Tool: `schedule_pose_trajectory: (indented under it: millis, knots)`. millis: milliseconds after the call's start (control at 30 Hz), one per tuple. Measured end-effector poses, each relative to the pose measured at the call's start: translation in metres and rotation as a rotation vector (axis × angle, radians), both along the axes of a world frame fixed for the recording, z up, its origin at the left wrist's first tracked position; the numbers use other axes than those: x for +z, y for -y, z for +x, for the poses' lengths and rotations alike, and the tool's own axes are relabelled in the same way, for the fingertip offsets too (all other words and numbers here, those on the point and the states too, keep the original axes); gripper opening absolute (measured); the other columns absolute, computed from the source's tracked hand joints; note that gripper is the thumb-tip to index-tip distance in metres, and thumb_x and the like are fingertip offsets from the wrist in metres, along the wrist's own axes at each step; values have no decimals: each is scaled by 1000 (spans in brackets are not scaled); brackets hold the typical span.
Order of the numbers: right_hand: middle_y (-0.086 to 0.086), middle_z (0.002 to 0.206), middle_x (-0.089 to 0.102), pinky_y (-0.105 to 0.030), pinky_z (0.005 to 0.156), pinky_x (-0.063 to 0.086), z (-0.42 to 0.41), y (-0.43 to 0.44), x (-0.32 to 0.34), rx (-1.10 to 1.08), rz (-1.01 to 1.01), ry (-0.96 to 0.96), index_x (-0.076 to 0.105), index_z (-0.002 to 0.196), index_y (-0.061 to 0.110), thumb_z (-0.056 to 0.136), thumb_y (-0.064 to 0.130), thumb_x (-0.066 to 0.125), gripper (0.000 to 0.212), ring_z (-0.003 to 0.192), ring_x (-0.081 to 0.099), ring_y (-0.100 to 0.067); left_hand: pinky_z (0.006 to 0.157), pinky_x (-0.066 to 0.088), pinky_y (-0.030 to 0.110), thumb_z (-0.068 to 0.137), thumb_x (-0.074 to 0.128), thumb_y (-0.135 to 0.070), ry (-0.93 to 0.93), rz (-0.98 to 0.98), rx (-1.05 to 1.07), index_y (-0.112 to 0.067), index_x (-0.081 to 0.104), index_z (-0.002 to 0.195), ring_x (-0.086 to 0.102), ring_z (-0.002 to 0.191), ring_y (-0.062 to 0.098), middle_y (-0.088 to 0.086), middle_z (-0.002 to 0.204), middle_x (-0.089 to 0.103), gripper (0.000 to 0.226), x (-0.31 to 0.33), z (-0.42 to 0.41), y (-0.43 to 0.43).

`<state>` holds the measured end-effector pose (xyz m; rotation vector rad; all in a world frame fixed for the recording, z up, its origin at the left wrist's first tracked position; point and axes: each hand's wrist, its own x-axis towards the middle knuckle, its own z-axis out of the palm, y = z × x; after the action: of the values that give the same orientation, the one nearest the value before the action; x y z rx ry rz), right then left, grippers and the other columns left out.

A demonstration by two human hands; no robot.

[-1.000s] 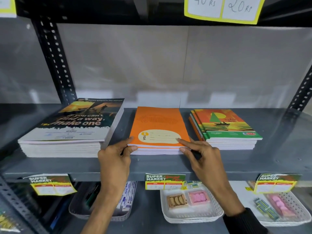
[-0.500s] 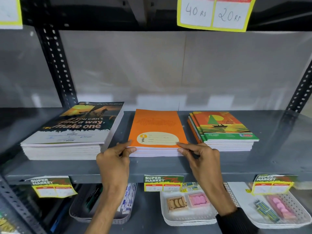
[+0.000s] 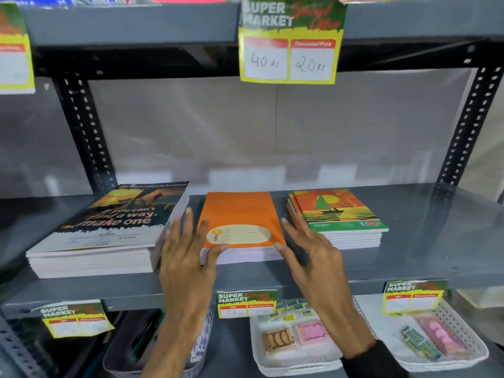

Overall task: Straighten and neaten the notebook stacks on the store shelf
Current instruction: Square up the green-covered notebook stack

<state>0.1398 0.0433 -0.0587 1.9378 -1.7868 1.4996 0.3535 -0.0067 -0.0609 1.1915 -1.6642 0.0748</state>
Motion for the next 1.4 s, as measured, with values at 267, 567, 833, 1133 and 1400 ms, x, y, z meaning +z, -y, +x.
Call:
schedule_pose_trajectory:
  millis: [267,567,833,1133,1400]
  knots:
    - [-4,165,23,-50,107,45,-91,9,37,-201,-39,-118,37,151,33,97,48,53,58,146,37,-25,108,33,20,88,64,-42,-14,105,-378,-9,49,140,43,137,13,4,151,43,63,51,-110,7]
    - [3,112,77,2,81,42,-166,-1,16,-150,172,224,72,120,25,93,45,62,35,104,68,-1,84,56,41,92,56,-45,262,165,-239,-15,69,117,63,117,32,14,119,71,41,24,-169,2]
    - [15,104,76,-15,81,57,-173,-9,11,-31,128,405,78,107,28,73,46,79,39,88,69,11,101,47,41,88,69,-16,208,172,-278,-7,72,113,60,122,28,10,120,70,27,21,-168,1]
    - [5,120,72,-19,97,52,-175,-3,6,-8,153,353,77,111,23,84,23,76,27,106,68,-1,104,38,29,88,67,-6,155,199,-296,-10,72,113,64,118,23,7,116,71,25,18,-166,-1]
    - [4,120,70,4,92,38,-174,-1,8,3,142,305,76,113,20,86,13,73,28,98,49,31,104,31,24,88,68,-8,204,257,-277,-6,68,119,62,120,23,12,127,65,31,25,-166,-6]
